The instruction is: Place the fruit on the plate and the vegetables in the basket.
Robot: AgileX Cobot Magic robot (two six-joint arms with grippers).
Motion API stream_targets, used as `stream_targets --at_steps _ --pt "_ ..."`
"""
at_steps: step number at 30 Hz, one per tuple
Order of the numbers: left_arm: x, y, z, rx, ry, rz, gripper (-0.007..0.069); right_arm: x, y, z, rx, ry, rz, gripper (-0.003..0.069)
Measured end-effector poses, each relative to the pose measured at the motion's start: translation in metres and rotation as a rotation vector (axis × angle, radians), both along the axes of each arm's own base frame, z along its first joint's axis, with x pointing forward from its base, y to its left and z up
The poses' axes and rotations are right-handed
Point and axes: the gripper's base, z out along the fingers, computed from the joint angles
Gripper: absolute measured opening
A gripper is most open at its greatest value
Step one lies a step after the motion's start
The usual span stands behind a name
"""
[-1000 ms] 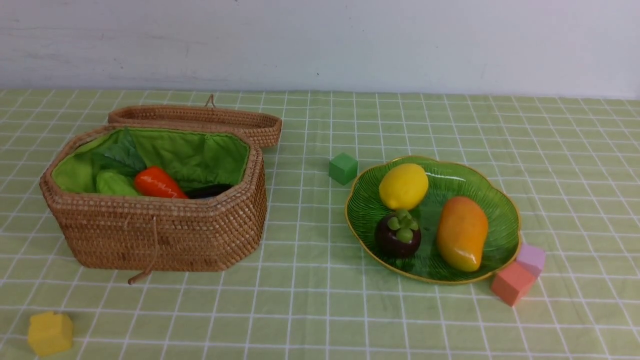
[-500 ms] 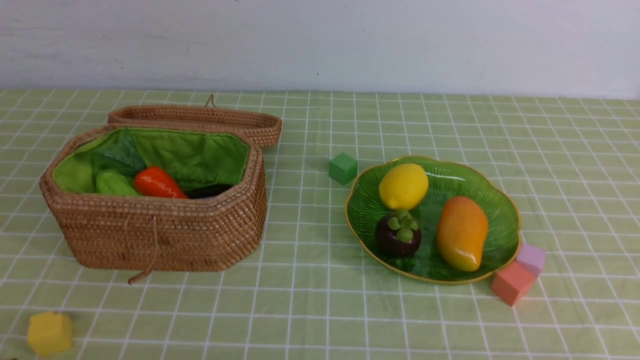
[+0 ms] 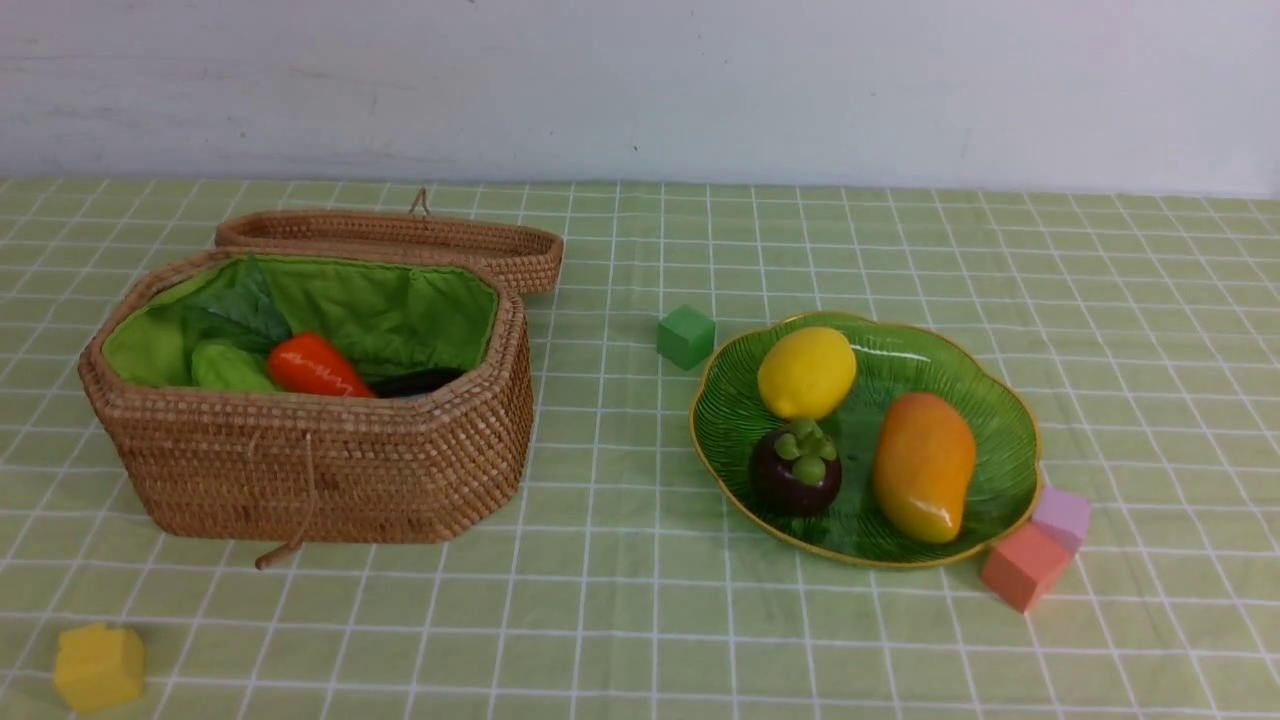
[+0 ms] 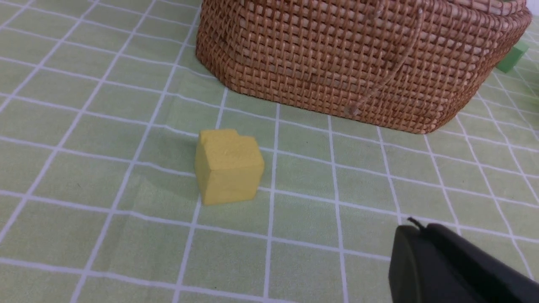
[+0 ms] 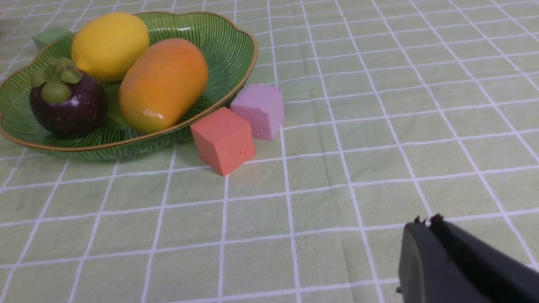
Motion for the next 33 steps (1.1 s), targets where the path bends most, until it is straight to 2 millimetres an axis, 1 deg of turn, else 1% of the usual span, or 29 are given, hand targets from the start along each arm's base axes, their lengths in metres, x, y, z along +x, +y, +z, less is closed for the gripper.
stream_targets --at_steps 5,33 --pt "-0.0003 -0.0021 0.0000 -0.001 0.000 -0.040 -0.0013 0.0000 0.0000 0.0000 0.000 0.000 0.000 0.0029" --pt "-0.0003 -0.0022 0.0000 -0.002 0.000 -0.042 -0.0013 0.0000 0.0000 0.0001 0.000 -0.001 0.000 0.0075"
